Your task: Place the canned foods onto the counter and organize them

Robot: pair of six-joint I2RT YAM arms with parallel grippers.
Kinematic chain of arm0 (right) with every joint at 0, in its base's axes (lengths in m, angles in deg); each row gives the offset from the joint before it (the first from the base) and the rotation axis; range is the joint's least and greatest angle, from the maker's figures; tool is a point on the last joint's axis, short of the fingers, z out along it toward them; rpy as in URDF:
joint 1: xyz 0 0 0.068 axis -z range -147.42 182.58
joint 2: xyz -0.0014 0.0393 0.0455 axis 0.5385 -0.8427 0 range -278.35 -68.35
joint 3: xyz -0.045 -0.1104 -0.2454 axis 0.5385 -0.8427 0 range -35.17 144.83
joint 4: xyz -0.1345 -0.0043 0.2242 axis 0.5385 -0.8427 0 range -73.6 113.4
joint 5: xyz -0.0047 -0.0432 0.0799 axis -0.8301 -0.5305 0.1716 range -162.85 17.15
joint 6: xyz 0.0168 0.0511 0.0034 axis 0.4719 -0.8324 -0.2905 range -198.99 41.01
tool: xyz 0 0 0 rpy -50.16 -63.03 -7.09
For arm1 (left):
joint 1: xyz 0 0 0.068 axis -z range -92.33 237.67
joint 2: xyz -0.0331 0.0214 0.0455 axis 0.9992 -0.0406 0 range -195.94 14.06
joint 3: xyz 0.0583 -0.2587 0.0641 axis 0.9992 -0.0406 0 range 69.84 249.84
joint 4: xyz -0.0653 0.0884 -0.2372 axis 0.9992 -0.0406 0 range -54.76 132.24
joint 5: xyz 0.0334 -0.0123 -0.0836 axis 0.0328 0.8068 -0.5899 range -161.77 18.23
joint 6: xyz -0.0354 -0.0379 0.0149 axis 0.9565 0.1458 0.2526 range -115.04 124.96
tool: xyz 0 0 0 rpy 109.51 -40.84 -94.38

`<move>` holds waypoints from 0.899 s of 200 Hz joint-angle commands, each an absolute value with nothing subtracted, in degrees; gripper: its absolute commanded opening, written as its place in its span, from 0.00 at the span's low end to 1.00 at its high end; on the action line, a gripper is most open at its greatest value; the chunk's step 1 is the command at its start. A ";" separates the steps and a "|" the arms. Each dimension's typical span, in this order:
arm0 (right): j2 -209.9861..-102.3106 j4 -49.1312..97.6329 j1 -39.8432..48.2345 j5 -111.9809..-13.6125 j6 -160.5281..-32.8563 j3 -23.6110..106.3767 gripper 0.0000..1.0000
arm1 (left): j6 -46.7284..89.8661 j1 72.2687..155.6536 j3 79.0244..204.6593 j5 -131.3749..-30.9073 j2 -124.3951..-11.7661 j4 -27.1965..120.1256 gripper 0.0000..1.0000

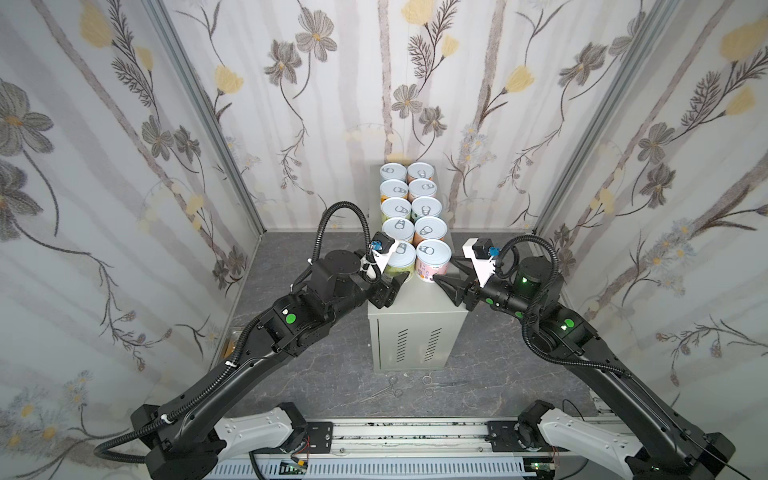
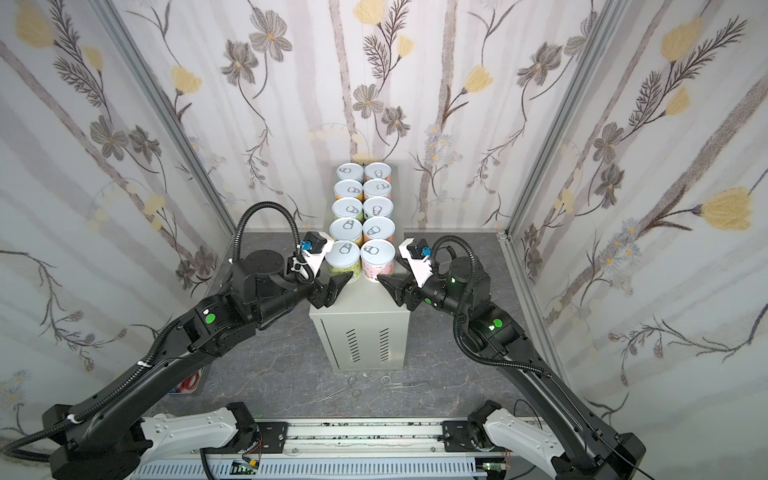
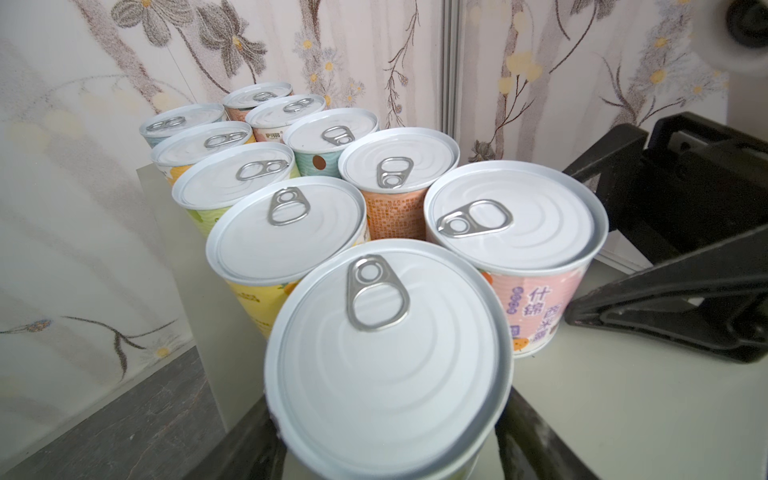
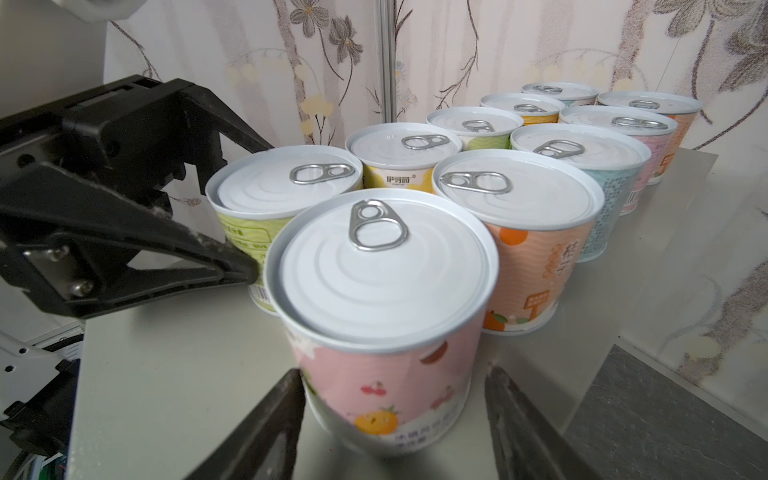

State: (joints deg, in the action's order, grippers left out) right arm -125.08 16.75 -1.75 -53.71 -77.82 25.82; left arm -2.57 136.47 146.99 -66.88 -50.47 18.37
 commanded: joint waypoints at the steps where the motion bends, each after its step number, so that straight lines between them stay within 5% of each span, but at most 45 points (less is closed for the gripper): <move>1: -124.87 18.08 -1.78 -54.47 -76.80 25.43 0.69 | -3.34 136.36 147.74 -67.32 -50.63 20.18 0.74; 107: -124.99 18.22 -1.72 -54.79 -76.63 24.94 0.68 | -3.13 136.28 147.88 -66.85 -50.98 20.07 0.75; 180: -125.36 17.97 -1.70 -53.55 -76.44 25.71 0.72 | -3.28 136.19 147.21 -65.44 -50.10 20.55 0.85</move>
State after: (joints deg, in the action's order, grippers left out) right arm -125.06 18.08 -1.68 -53.71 -77.43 25.25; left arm -2.57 136.36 147.31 -66.34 -50.36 18.43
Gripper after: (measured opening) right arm 0.710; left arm 0.842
